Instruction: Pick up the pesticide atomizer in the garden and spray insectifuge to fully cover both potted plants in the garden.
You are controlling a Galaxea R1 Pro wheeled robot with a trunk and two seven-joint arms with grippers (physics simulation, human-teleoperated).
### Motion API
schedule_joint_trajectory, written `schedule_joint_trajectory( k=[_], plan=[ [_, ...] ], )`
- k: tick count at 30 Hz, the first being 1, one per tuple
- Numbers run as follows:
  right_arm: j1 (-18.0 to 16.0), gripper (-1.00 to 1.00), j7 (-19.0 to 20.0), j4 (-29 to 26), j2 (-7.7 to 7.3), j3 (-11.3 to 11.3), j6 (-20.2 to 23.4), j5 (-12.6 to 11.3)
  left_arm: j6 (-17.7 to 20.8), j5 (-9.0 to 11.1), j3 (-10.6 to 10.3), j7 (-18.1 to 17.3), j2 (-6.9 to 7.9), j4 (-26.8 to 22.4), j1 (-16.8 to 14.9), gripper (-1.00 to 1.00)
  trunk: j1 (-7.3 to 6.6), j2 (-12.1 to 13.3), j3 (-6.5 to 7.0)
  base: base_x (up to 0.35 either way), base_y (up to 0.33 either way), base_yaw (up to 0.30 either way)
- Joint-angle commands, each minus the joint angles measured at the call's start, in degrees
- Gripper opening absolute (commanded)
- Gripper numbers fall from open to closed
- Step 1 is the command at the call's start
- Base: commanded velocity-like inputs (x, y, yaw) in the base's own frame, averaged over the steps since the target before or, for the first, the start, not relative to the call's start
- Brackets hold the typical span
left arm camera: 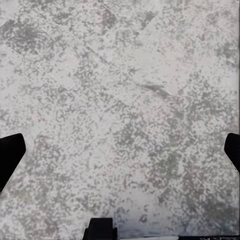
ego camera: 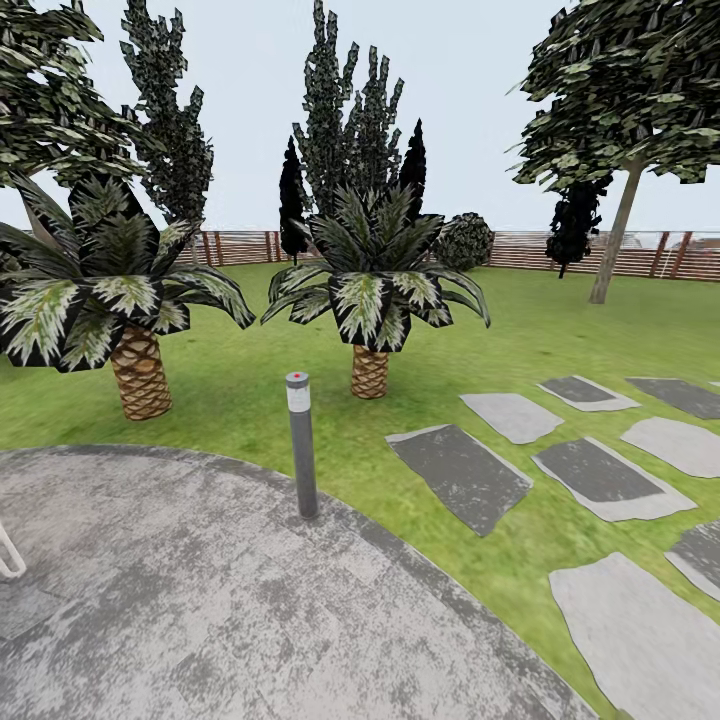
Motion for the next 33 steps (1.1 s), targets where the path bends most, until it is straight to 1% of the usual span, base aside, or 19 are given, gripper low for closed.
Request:
schedule_joint_trajectory(
  k=[1,3,7,9,10,12,13,14,16,20,28,31,33],
  plan=[
    [0.0,1.0,0.0,-1.2,-0.01,0.0,-0.2,0.0,-0.1,0.0,0.0,0.0,-0.03,-0.4,-0.4,1.0,0.0,0.0,-0.05,0.0,0.0,0.0],
    [0.0,1.0,0.0,-5.4,0.02,0.0,0.1,0.0,-0.2,0.0,0.0,0.0,-0.15,-0.9,-3.0,1.0,0.0,0.0,-0.05,0.0,0.0,0.0],
    [0.0,1.0,0.0,-9.8,0.04,0.0,0.3,0.0,-0.2,0.0,0.0,0.0,-0.22,-0.9,-4.5,1.0,0.0,0.0,-0.05,0.0,0.0,0.0],
    [0.0,1.0,0.0,-14.4,0.05,0.0,0.5,-0.1,-0.6,0.1,0.0,0.0,-0.27,-1.0,-7.1,1.0,0.0,0.0,-0.05,0.0,0.0,0.0],
    [0.0,1.0,0.0,-15.3,0.07,-0.1,0.5,-0.1,-0.9,0.1,0.0,0.0,-0.29,-1.0,-7.8,1.0,0.0,0.0,-0.05,0.0,0.0,0.0],
    [0.0,1.0,0.1,-17.5,0.07,-0.1,0.5,-0.1,-2.4,0.2,0.0,0.0,-0.32,-1.1,-9.6,1.0,0.0,0.0,-0.05,0.0,0.0,0.0],
    [0.0,1.0,0.1,-17.9,0.08,-0.1,0.5,-0.1,-2.9,0.2,0.0,0.0,-0.32,-1.1,-9.9,1.0,0.0,0.0,-0.05,0.0,0.0,0.0],
    [0.0,1.0,0.1,-18.7,0.1,-0.3,0.5,-0.2,-5.9,0.2,-0.1,-0.1,-0.34,-1.0,-10.7,1.0,0.0,0.0,-0.05,0.0,0.0,0.0],
    [0.0,1.0,0.0,-19.0,0.12,-0.9,0.6,-0.2,-8.1,0.2,-0.2,-0.1,-0.34,-1.0,-10.9,1.0,0.0,0.0,-0.05,0.0,0.0,0.0],
    [0.0,1.0,0.0,-19.1,0.27,-2.4,0.6,-0.1,-9.4,0.3,-0.2,-0.2,-0.37,-1.1,-11.0,1.0,0.0,0.0,-0.05,-0.039,0.051,0.0],
    [0.0,1.0,0.0,-19.1,0.32,-3.1,0.6,-0.1,-9.7,0.3,-0.3,-0.4,-0.51,-1.0,-11.1,1.0,0.0,0.0,-0.05,-0.159,0.227,-0.001],
    [0.0,1.0,0.1,-19.1,0.19,-3.3,0.6,-0.2,-9.7,0.3,-0.3,-0.4,-0.52,-1.0,-11.1,1.0,0.0,0.0,-0.05,-0.224,0.24,-0.102],
    [0.0,1.0,0.1,-19.1,0.11,-3.9,0.6,-0.2,-9.7,0.3,-0.3,-0.4,-0.52,-1.0,-11.1,1.0,0.0,0.0,-0.05,-0.244,0.231,-0.213]
  ],
)
